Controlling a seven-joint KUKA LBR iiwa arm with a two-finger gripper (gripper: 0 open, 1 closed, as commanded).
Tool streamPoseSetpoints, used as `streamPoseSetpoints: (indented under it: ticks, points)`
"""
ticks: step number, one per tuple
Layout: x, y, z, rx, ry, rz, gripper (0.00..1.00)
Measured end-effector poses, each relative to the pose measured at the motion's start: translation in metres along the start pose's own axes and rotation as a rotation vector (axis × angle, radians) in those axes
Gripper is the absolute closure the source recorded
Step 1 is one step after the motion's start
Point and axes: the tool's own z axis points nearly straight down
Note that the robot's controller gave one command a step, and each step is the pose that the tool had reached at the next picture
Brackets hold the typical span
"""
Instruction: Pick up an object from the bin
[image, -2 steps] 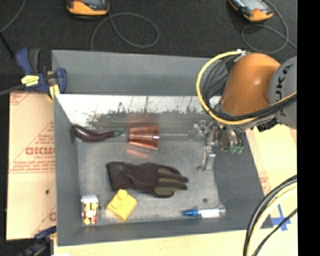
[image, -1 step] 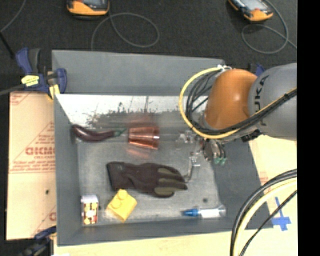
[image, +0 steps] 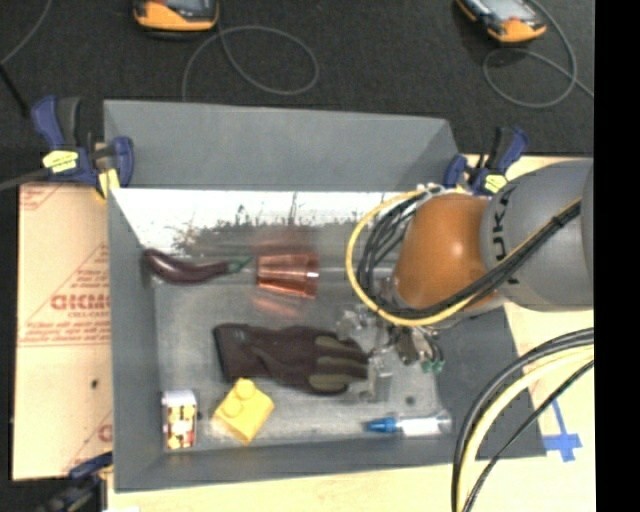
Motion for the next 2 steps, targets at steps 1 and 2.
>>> streamPoseSetpoints:
  ticks: [1, 2]
  points:
    - [0.010, 0.000, 0.011, 0.000, 0.002, -0.046, 0.00]
    - [-0.009, -0.013, 0.010, 0.000, 0.005, -0.119, 0.00]
